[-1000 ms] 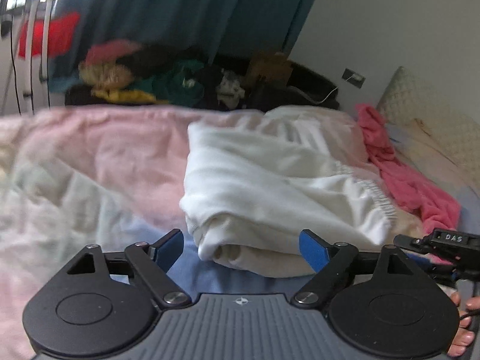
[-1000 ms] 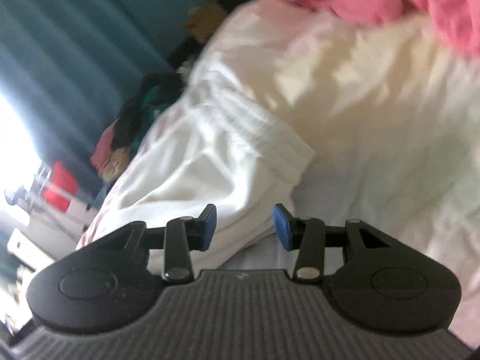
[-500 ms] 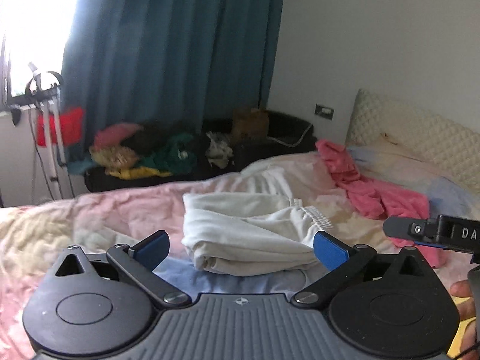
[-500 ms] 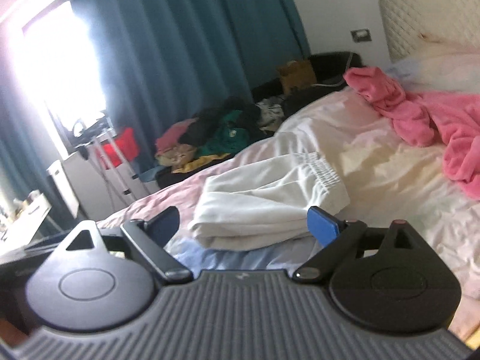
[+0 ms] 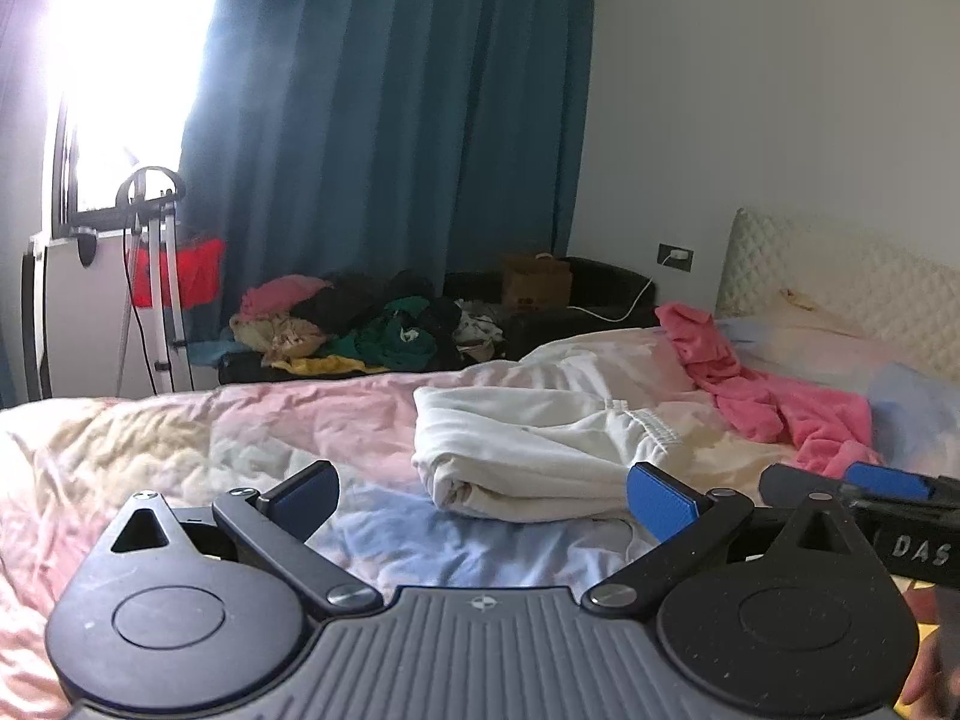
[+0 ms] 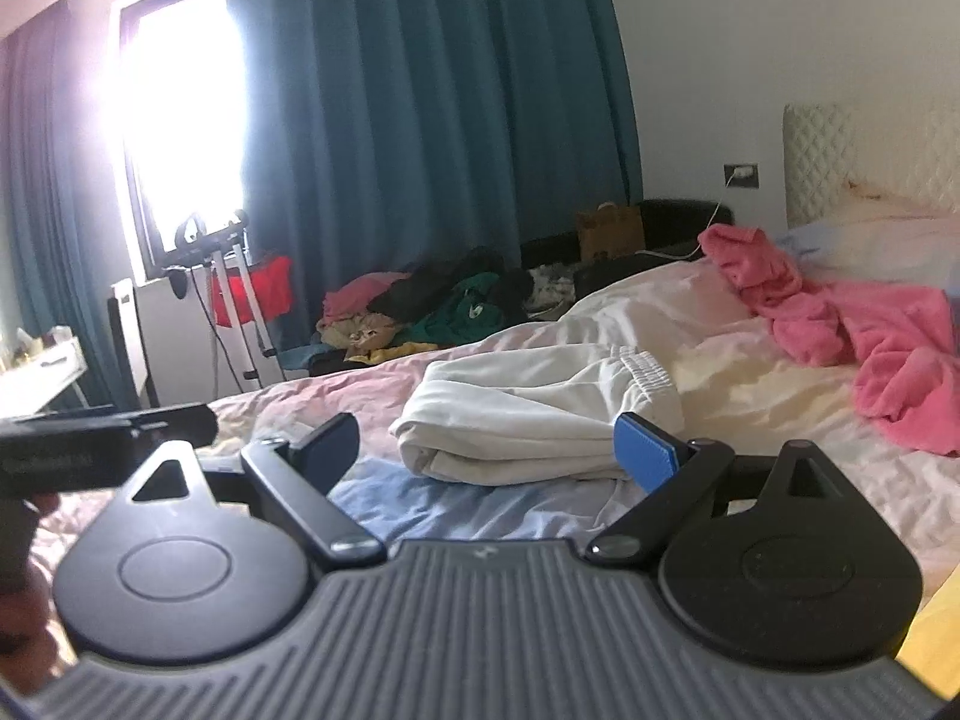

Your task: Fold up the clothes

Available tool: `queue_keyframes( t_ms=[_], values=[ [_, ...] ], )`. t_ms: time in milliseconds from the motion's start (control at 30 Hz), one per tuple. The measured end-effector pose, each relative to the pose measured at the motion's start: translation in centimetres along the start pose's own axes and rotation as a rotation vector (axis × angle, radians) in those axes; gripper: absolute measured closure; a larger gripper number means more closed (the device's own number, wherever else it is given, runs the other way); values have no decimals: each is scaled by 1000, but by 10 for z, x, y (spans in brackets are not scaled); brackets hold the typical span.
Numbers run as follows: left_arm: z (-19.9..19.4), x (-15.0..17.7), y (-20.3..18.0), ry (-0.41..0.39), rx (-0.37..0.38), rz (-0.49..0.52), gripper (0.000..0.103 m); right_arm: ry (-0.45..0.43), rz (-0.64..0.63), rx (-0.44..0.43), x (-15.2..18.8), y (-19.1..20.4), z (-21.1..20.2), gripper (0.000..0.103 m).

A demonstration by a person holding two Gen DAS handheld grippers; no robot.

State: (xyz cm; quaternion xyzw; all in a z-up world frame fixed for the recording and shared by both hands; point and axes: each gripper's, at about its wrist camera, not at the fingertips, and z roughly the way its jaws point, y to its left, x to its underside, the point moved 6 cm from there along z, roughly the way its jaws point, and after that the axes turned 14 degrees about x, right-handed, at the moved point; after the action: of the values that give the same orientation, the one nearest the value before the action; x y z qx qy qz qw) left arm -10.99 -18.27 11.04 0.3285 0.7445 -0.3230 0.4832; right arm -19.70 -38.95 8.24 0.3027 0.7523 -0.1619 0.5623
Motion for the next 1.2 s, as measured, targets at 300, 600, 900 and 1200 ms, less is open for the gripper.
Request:
queue_keyframes(
  t_ms=[300,600,900,1200],
  values=[
    [21,11,32,-2,-24,-31,0,26,3,30,17,12,32,10],
    [35,17,58,-11,-53,-36,0,38,-21,54,37,27,56,10],
    [45,26,60,9,-73,-12,0,18,-52,73,47,32,63,10],
    [43,29,63,10,-105,-15,0,40,-82,62,51,39,69,10]
  ],
)
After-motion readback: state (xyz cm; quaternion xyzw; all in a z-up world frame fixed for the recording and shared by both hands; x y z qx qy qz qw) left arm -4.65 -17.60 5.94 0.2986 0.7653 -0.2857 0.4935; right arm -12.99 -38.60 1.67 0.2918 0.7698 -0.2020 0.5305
